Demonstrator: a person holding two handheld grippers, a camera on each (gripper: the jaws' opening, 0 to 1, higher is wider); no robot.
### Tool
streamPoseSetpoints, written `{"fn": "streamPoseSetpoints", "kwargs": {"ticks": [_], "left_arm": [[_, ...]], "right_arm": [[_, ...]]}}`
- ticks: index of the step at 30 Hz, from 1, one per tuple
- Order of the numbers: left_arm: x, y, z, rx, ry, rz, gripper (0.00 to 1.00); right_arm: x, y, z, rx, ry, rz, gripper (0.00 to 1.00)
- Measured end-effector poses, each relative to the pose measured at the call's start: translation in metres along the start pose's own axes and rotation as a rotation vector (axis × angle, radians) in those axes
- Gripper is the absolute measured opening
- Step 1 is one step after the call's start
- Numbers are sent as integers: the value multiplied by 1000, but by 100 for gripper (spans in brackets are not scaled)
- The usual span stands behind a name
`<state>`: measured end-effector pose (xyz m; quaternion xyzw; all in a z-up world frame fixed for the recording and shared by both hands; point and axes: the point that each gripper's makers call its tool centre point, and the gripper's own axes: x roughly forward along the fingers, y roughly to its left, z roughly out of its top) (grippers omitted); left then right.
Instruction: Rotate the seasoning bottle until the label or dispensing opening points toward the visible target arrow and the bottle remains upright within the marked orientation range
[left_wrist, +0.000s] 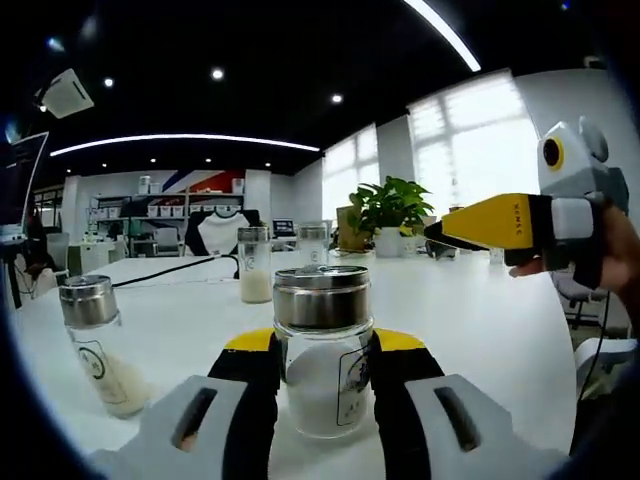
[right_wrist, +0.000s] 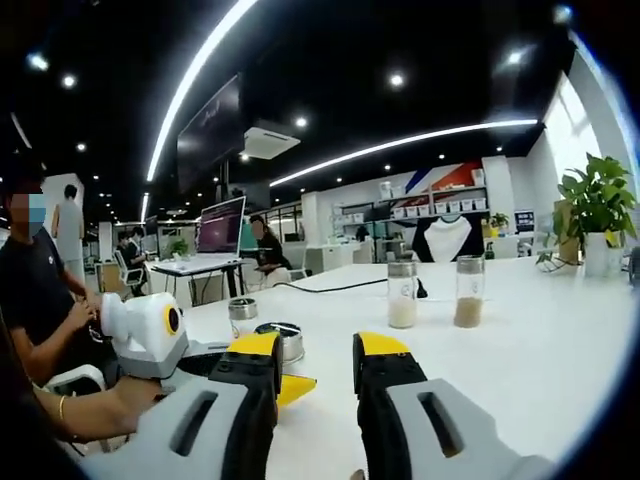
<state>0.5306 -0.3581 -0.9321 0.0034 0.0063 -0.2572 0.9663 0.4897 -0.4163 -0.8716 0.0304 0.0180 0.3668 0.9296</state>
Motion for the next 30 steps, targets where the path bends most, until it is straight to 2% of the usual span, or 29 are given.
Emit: {"fn": "streamPoseSetpoints", "kwargs": {"ticks": [4,10,13,16,18,19,28,30], "left_arm": [[5,9,-1,-10,8,5,37],[10,9,-4,-50,15,-19,37],[12,9,-9,-43,41,-20,37],[14,11,-5,-49,31,-21,37],[14,13,-5,-70,27,-36,37],[14,14,-3,-123,9,-30,37],[12,23,-7,-109,12,-2,37],[12,21,-13,-108,50,-6,39]], "right_arm": [[-3,-7,1,3,-8,-23,23],[-4,-14,7,23,-37,-45,21],[-4,-16,8,19,-35,-47,21],[-4,-18,9,14,-35,-49,21],[-3,-19,9,16,-31,-52,21],[-2,-19,8,19,-31,-52,21],[1,-16,-4,34,-2,-33,21],[1,-17,-6,41,0,-31,21]]}}
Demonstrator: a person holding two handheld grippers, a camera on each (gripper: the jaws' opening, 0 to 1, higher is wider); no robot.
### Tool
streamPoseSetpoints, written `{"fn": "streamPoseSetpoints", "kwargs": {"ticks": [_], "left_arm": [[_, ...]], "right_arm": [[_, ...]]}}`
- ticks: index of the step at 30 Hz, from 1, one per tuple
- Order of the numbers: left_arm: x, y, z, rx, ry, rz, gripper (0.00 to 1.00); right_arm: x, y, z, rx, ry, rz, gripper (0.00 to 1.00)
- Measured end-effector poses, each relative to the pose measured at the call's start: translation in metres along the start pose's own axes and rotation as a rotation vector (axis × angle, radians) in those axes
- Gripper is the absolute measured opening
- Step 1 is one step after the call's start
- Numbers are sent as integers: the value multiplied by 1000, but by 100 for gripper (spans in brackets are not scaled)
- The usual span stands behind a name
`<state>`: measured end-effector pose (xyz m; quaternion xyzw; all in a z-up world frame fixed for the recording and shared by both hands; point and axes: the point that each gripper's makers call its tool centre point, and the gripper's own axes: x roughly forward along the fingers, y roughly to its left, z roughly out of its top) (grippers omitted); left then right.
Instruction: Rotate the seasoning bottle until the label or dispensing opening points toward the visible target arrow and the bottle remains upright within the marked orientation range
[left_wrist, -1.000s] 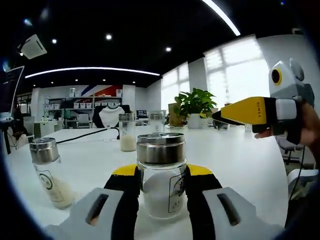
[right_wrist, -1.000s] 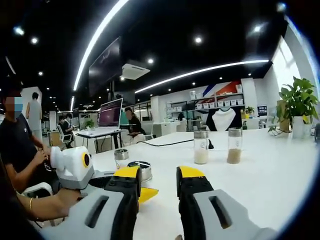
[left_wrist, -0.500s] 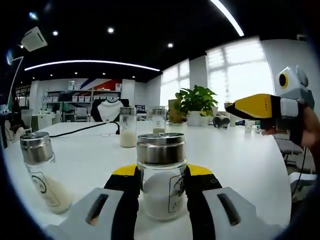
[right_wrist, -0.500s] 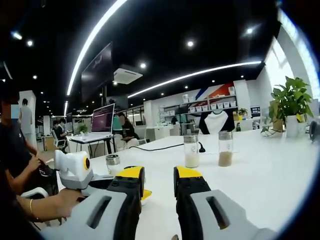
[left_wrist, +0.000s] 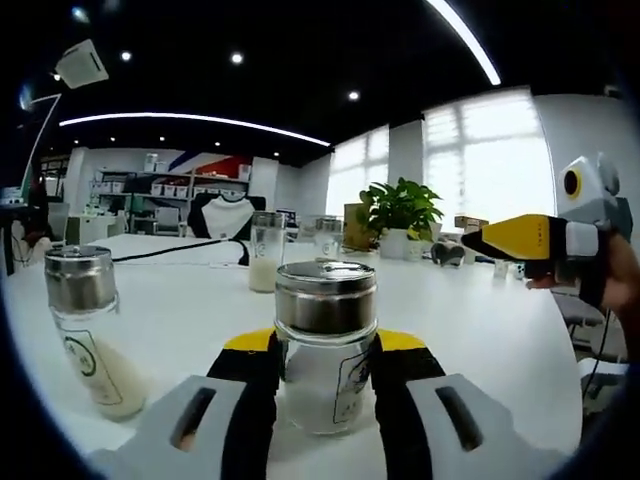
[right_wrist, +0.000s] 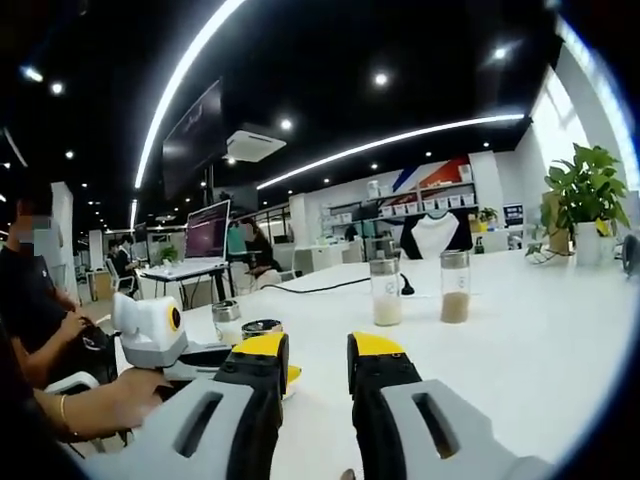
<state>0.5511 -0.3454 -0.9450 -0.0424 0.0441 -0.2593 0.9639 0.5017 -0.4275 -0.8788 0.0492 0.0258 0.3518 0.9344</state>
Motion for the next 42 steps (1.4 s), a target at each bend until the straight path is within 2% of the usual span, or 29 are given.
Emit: {"fn": "streamPoseSetpoints", "kwargs": {"ticks": [8,14,20,25,31,42], "left_arm": [[-11,10,-2,36,5,88,44],[-21,16,-2,88,-1,152,35],[-16,23,-1,97,5,173,35],[-11,32,0,75,1,245,35],[-1,39,-8,78,59,262,35],[-2,40,-9,77,53,272,35]], "right_arm": [[1,1,-4,16,7,11,21],[2,2,-5,17,11,19,21],[1,3,-2,14,6,24,21],[2,3,-6,18,16,24,21],[1,2,-8,11,23,27,22],[0,-10,-17,27,36,4,23]]}}
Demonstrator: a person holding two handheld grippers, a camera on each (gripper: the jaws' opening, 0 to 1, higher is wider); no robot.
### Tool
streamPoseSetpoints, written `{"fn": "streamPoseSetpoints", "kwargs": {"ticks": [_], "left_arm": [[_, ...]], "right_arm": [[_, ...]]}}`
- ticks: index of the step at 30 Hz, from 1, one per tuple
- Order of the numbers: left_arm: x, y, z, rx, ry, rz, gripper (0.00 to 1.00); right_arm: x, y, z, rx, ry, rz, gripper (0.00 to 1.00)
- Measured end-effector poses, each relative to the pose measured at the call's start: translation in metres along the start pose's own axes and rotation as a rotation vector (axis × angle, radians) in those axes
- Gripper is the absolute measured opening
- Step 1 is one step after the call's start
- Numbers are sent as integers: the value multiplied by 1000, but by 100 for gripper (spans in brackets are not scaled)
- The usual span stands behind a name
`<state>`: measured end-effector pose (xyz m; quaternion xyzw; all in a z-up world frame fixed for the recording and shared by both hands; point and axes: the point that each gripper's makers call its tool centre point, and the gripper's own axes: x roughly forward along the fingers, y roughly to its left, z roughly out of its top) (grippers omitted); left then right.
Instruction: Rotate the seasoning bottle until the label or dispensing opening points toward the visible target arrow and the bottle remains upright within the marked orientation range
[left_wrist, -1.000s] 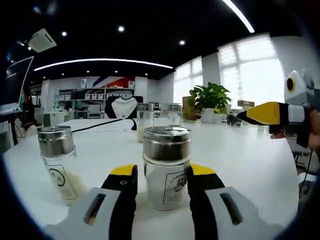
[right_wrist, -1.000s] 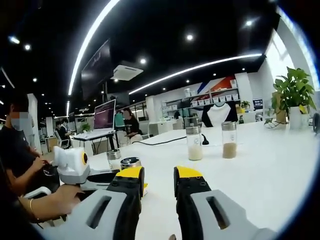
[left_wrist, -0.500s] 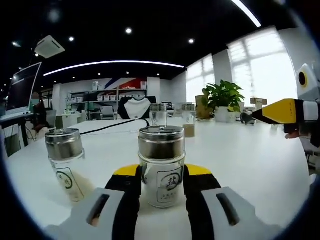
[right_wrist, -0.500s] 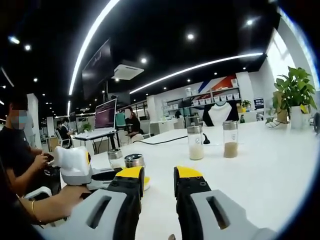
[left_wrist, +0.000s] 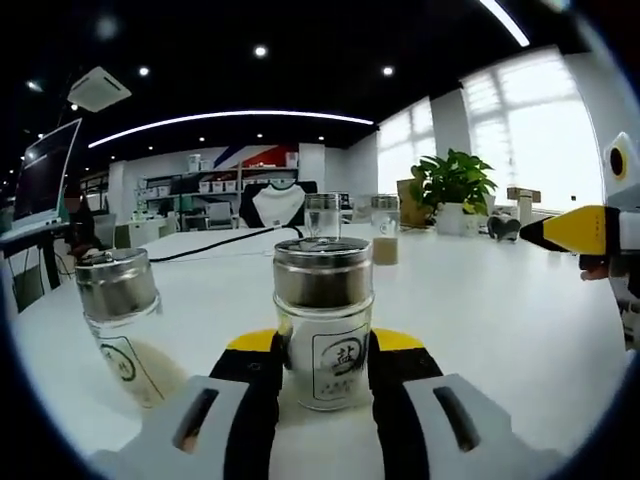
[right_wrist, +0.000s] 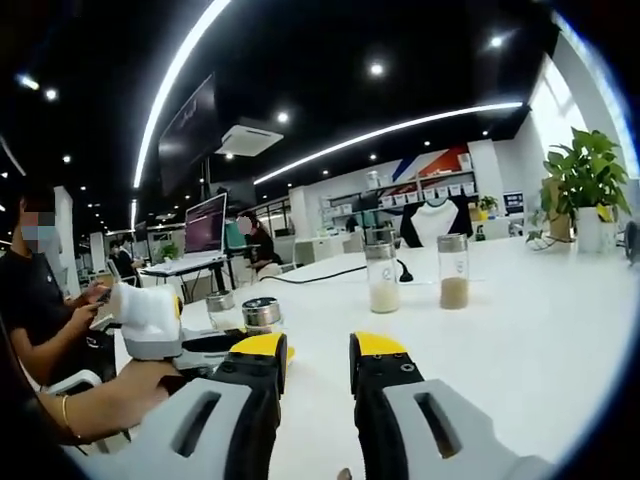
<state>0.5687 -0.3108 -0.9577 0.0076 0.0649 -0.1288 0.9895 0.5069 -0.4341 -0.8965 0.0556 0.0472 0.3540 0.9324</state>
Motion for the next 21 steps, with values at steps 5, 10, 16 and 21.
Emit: {"fn": "streamPoseSetpoints", "kwargs": {"ticks": [5,10,16,21], "left_arm": [[1,0,0,0,0,4,35],[0,0,0,7,-1,7,35],[-3,-4,3,23,-8,4,41],[-5,-8,7,50,-7,-1,47]], "right_arm": [[0,-1,-2,0,5,2,23],[-1,-1,0,-4,2,0,26],[-2,7,-3,-23,21,40,55],[-2,8,-4,-19,25,41,60]]}}
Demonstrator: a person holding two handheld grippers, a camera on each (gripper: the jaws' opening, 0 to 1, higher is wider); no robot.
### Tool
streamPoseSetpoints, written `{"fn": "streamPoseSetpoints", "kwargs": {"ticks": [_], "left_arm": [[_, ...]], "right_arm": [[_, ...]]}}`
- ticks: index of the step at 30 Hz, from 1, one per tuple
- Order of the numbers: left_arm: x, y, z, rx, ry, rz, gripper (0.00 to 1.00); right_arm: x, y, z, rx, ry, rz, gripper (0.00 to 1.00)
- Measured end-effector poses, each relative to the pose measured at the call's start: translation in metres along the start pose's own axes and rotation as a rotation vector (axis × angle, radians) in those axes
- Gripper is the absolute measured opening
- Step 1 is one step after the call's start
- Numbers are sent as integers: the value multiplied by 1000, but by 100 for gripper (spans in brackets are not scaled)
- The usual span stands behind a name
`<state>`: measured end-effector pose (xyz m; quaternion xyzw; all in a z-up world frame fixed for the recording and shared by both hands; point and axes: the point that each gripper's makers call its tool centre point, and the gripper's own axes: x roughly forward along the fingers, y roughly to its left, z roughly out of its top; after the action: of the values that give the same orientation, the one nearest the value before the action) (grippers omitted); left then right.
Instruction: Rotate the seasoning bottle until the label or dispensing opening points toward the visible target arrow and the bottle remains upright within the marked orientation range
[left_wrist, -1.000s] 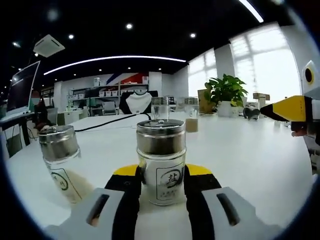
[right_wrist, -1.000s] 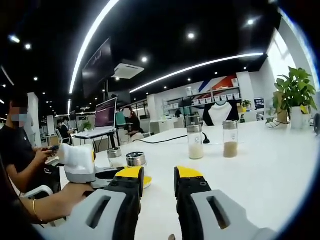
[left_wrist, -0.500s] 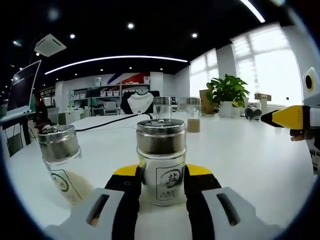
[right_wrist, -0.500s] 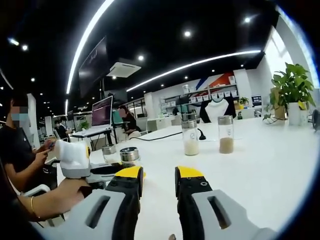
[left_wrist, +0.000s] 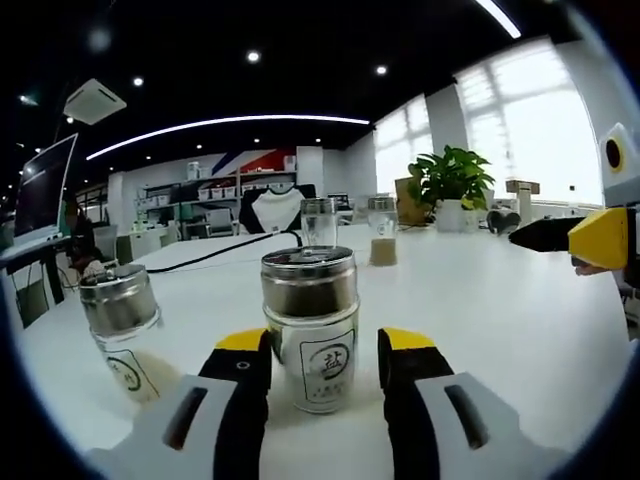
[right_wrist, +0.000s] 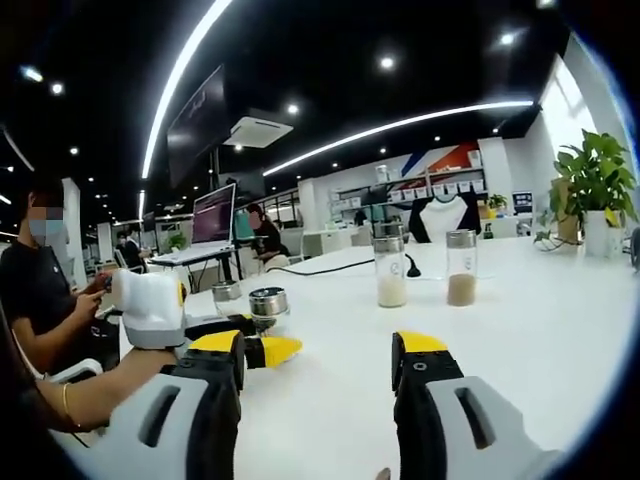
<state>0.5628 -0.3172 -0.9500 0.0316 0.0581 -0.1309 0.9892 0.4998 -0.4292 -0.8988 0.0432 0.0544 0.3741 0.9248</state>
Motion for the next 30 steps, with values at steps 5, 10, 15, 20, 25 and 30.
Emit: {"fn": "streamPoseSetpoints", "kwargs": {"ticks": [5,10,15,20,25,30], "left_arm": [[-6,2,-2,18,16,18,55],[-15,4,-1,14,15,27,58],[-17,8,0,18,14,45,57],[-17,12,5,11,4,59,58],[-19,20,5,35,13,104,58],[-22,24,8,52,9,136,59]], "right_arm": [[-2,-2,2,1,-3,-7,64],[-3,-4,0,-5,6,-12,67],[-4,-4,-2,-11,17,-13,67],[-6,-7,1,-13,8,-22,67],[-6,-10,2,-15,12,-29,67],[-6,-10,1,-13,16,-25,67]]}}
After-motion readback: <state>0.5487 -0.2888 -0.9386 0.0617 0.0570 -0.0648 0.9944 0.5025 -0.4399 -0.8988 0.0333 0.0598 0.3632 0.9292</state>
